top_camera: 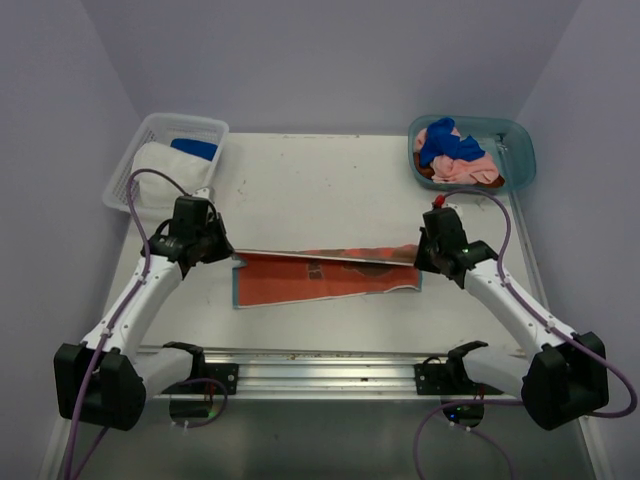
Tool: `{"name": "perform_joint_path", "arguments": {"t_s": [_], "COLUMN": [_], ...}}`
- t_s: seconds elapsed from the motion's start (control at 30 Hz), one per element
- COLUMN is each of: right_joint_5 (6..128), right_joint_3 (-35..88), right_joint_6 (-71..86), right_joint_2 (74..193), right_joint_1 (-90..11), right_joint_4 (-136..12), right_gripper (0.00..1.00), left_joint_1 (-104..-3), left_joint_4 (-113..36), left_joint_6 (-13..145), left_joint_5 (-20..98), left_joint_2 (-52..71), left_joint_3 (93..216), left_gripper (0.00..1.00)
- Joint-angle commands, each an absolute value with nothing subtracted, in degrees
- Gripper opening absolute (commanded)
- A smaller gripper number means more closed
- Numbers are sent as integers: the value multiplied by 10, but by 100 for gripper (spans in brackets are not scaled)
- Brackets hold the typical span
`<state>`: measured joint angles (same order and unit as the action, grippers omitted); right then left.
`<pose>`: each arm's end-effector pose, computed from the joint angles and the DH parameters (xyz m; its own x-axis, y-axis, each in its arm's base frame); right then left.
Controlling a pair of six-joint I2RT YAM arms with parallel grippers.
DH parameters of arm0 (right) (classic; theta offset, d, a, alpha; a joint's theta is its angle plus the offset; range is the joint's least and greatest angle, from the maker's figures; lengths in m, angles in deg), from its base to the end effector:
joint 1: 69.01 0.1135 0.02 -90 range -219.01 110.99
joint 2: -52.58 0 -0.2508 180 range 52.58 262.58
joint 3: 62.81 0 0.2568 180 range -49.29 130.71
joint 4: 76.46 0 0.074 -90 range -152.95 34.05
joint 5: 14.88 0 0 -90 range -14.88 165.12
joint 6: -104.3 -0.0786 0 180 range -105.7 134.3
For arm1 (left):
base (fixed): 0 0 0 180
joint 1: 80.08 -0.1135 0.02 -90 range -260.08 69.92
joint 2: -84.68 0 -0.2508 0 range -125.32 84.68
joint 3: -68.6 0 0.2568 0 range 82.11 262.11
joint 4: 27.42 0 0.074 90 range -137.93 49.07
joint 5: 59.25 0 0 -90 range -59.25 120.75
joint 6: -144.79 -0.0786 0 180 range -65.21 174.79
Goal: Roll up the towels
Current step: Fold the towel
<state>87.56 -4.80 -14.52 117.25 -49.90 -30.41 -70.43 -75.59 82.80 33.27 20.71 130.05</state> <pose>0.2504 0.0688 0.1905 -0.7533 0.2372 -0.6134 0.1903 0.9714 0.1419 0.2588 -0.0475 0.2096 -0.7650 -0.3458 -0.5433 -0.1861 0.9263 -0.3275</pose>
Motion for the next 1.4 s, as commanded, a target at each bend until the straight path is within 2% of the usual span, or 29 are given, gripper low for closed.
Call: {"name": "perform_joint_path", "arguments": {"t_s": [0.0, 0.57, 1.0, 1.07, 1.1, 1.13, 1.17, 1.2, 1.27, 1.37], "right_joint_5": [904, 903, 894, 891, 890, 887, 887, 889, 894, 901], "right_joint_3": [-63, -68, -100, -111, -116, -118, -118, -116, -113, -107], "right_joint_6": [-149, -154, -174, -185, -187, -189, -189, -189, -187, -181], "right_joint_2": [1158, 1164, 1140, 1139, 1138, 1137, 1138, 1138, 1138, 1138], "right_joint_1": [-503, -503, -503, -503, -503, -503, -503, -503, -503, -504], "right_joint_4": [-283, -286, -281, -281, -280, -280, -280, -278, -279, -280], "right_gripper": [0, 0, 0, 0, 0, 6, 20, 25, 36, 38], "left_joint_1": [-711, -711, -711, -712, -712, -712, -712, -712, -712, -712], "left_joint_4": [-764, -751, -812, -811, -812, -810, -810, -809, -793, -765], "left_joint_6": [830, 842, 906, 917, 919, 921, 923, 925, 928, 927], "left_joint_5": [300, 320, 271, 260, 257, 252, 249, 247, 246, 269], "left_joint_2": [229, 225, 255, 260, 259, 257, 257, 257, 260, 251], "left_joint_3": [1290, 1298, 1286, 1281, 1281, 1282, 1283, 1285, 1283, 1278], "left_gripper": [0, 0, 0, 13, 29, 42, 57, 64, 70, 69]}}
